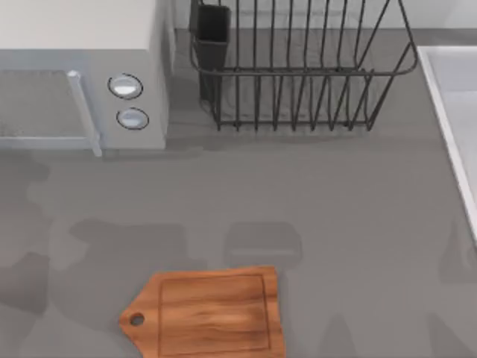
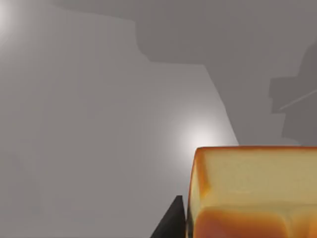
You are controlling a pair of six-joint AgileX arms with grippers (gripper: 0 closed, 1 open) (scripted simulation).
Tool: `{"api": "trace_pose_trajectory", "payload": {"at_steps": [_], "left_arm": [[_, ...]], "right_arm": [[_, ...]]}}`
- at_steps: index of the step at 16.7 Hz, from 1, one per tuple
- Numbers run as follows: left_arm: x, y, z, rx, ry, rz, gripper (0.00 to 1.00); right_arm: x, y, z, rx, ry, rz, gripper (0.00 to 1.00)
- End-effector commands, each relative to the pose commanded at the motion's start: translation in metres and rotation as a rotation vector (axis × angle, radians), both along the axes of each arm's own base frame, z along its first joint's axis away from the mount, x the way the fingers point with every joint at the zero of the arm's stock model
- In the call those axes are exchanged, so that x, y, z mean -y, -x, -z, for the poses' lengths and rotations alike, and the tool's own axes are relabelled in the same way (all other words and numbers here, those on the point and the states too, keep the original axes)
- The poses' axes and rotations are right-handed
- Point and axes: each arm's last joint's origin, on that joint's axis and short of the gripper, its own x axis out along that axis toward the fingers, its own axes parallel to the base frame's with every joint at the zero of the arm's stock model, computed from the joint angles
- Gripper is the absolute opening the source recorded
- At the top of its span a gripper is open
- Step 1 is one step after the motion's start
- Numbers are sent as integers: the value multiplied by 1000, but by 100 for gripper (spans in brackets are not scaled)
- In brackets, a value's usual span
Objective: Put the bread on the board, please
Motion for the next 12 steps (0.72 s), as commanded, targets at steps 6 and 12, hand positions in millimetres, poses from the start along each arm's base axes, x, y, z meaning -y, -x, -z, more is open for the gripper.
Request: {"api": "trace_pose_trajectory", "payload": {"at_steps": [6,12], "left_arm": [[9,-7,3,-11,8,-63,0],[59,-21,12,-44,29,-362,0]], "right_arm": [[0,0,0,0,0,0,100],[0,0,0,0,0,0,100]]}}
